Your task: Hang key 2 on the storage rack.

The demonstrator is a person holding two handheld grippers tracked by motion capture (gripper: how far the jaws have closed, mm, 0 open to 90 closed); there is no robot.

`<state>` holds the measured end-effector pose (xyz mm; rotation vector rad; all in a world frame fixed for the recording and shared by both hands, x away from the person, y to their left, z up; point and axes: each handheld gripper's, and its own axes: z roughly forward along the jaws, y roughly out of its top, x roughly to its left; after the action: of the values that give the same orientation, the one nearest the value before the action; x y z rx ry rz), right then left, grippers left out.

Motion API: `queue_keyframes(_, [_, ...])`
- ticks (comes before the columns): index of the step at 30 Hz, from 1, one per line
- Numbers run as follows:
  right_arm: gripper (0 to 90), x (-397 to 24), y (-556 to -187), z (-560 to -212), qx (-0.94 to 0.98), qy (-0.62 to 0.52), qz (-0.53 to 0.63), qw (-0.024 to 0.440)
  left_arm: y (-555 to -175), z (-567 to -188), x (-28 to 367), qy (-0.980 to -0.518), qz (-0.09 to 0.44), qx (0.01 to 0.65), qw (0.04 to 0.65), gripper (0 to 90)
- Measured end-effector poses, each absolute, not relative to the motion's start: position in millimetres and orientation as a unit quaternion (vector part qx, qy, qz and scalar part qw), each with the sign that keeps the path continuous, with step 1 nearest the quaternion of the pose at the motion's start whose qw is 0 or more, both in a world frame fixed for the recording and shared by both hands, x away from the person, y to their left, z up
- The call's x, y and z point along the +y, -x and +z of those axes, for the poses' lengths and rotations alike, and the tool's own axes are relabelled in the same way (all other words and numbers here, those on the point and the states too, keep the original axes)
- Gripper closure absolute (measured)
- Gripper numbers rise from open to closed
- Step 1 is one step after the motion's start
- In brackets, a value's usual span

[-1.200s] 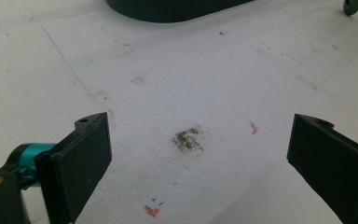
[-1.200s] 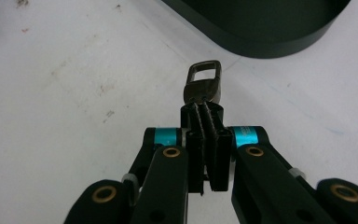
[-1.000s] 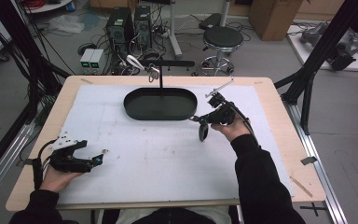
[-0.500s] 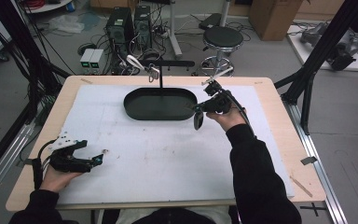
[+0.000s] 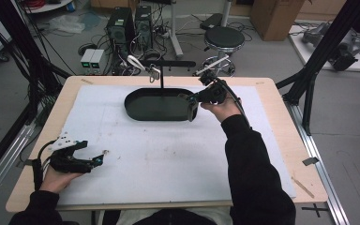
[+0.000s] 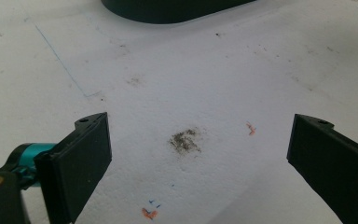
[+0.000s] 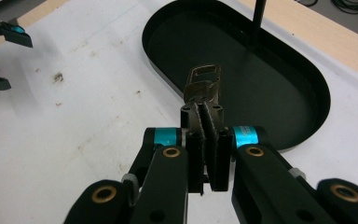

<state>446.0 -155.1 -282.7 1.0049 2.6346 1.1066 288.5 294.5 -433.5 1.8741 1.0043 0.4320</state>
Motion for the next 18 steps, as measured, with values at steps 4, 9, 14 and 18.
queue_keyframes(4, [88.2,-154,-452,-278,0.865,-0.331,0.373,0.050,-289,-434,295,-0.764,0.175,0.409,0.467,6.9])
queue_keyframes(9, [88.2,-153,-460,-276,0.862,-0.334,0.379,0.046,-289,-434,295,-0.765,0.175,0.408,0.467,6.8])
queue_keyframes(14, [88.2,-146,-468,-272,0.865,-0.338,0.367,0.054,-289,-433,295,-0.761,0.175,0.409,0.471,6.8])
queue_keyframes(18, [88.2,-142,-476,-269,0.863,-0.340,0.369,0.053,-288,-433,295,-0.762,0.176,0.408,0.472,6.9])
